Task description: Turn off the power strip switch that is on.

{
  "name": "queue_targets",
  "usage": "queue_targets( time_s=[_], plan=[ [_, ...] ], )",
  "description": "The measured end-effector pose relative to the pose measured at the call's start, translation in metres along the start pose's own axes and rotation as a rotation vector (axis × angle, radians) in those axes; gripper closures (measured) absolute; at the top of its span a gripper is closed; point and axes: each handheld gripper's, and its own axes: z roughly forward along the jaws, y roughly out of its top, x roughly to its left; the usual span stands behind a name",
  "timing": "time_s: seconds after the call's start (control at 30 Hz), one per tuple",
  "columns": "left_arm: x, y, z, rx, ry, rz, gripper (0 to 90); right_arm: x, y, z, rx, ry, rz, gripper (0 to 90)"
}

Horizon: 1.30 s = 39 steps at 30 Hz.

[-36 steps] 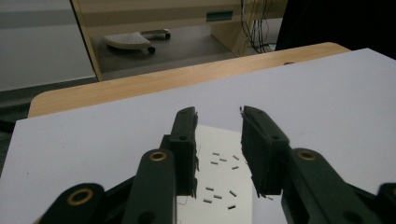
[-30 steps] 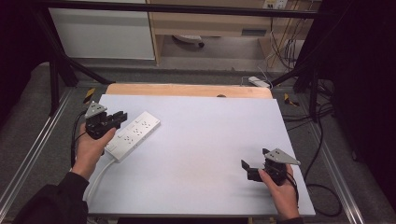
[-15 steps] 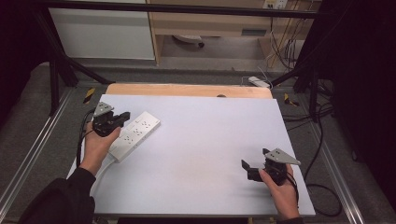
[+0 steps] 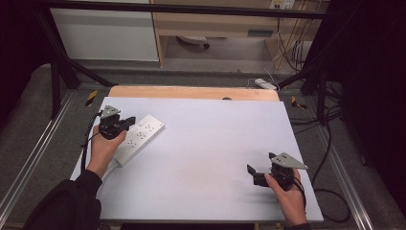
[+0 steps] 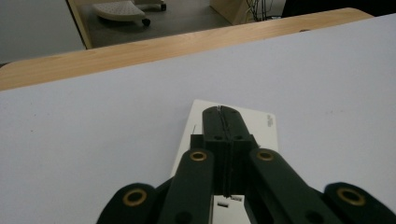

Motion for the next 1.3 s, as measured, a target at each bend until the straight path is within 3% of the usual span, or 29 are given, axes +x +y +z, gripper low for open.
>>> queue_targets(
  time_s=[0.33, 0.83, 1.3],
  plan=[
    [0.007, -0.005, 0.008, 0.031, 0.029, -0.018, 90.0, 0.0, 0.0, -0.001, 0.0, -0.003, 0.003, 3.0],
    [0.01, -0.012, 0.02, 0.103, 0.026, -0.028, 90.0, 0.0, 0.0, 0.0, 0.009, -0.005, 0.002, 3.0],
    [0.008, -0.016, 0.028, 0.134, 0.018, -0.024, 90.0, 0.0, 0.0, 0.0, 0.007, -0.002, 0.0, 3.0]
  ],
)
